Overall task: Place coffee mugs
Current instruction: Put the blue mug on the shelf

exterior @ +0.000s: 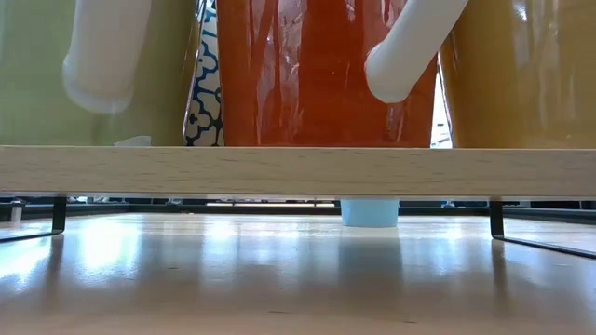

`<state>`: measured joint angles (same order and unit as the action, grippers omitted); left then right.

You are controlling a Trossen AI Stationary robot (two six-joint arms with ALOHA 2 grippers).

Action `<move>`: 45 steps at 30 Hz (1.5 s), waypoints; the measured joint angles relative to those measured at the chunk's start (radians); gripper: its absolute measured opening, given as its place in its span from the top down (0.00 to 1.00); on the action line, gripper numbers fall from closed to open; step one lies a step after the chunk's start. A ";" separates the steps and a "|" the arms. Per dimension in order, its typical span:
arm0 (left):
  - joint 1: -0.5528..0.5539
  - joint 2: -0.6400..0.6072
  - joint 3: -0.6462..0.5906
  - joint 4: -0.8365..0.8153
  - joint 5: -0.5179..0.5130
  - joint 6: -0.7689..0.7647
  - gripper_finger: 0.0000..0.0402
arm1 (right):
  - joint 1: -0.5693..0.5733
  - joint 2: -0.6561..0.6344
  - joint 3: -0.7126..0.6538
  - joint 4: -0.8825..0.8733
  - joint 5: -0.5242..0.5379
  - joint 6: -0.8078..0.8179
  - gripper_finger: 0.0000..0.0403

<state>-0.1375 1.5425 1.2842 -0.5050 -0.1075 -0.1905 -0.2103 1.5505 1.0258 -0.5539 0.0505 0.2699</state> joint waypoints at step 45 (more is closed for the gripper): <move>0.000 0.000 0.000 0.000 0.000 0.000 0.59 | 0.480 0.000 0.325 -0.384 -0.019 0.422 0.94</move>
<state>-0.1379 1.5425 1.2842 -0.5053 -0.1074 -0.1905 0.2694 1.5501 1.3508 -0.9377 0.0315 0.6915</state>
